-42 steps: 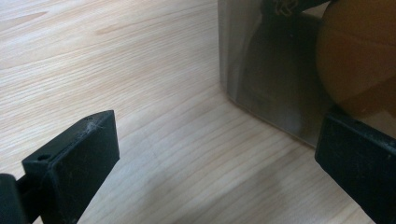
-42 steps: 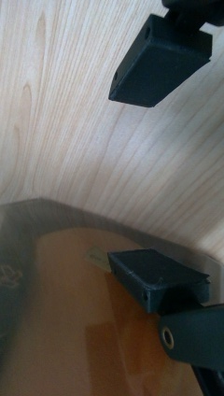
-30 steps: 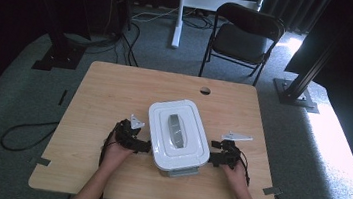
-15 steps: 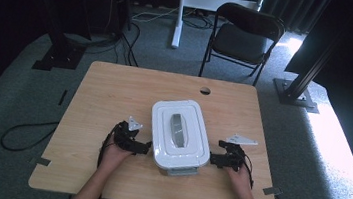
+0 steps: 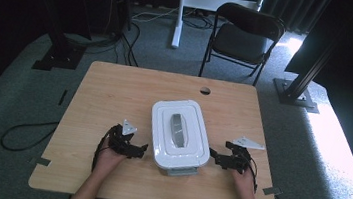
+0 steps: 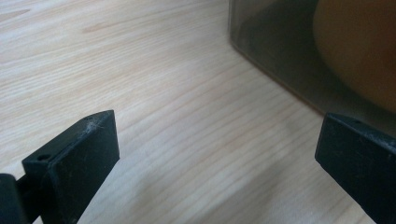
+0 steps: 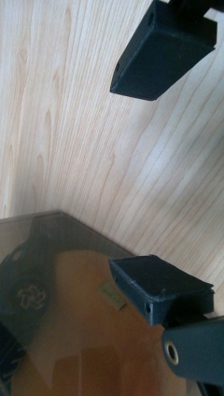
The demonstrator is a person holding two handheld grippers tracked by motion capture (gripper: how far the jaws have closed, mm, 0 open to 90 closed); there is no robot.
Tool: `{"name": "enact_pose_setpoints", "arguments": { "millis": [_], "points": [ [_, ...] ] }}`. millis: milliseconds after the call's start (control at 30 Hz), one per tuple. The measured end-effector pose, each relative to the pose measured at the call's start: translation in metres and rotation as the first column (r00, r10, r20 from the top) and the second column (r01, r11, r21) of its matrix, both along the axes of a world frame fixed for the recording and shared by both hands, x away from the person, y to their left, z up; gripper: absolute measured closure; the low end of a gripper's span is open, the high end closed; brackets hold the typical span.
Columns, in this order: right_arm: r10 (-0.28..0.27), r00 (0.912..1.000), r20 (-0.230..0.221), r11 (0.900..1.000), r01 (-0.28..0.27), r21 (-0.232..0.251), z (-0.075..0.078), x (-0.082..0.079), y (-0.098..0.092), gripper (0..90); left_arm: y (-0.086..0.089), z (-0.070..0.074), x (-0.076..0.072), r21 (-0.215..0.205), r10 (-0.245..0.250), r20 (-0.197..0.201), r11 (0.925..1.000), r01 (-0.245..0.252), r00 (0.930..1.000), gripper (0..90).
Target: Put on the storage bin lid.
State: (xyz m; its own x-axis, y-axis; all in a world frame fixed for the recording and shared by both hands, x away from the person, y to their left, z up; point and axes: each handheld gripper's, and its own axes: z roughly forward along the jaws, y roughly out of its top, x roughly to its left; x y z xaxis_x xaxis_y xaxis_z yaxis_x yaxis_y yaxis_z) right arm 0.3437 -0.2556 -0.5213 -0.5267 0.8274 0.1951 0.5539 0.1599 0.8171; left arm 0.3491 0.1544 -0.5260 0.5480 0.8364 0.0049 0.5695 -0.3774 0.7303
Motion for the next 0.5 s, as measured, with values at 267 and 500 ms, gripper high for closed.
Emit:
{"name": "enact_pose_setpoints", "arguments": {
  "millis": [267,500],
  "points": [
    [-0.045,0.9989,0.014,0.999,0.046,-0.019,-0.003,-0.006,-0.008,13.5,0.019,-0.003,-0.009,-0.003,0.023,0.001,0.9997,-0.023,0.9997,0.2],
    [-0.099,0.9949,0.021,0.995,0.099,-0.029,-0.005,-0.011,-0.022,13.5,0.038,-0.009,-0.015,-0.018,0.062,-0.012,0.9979,-0.062,0.998,0.2]
  ]
}}
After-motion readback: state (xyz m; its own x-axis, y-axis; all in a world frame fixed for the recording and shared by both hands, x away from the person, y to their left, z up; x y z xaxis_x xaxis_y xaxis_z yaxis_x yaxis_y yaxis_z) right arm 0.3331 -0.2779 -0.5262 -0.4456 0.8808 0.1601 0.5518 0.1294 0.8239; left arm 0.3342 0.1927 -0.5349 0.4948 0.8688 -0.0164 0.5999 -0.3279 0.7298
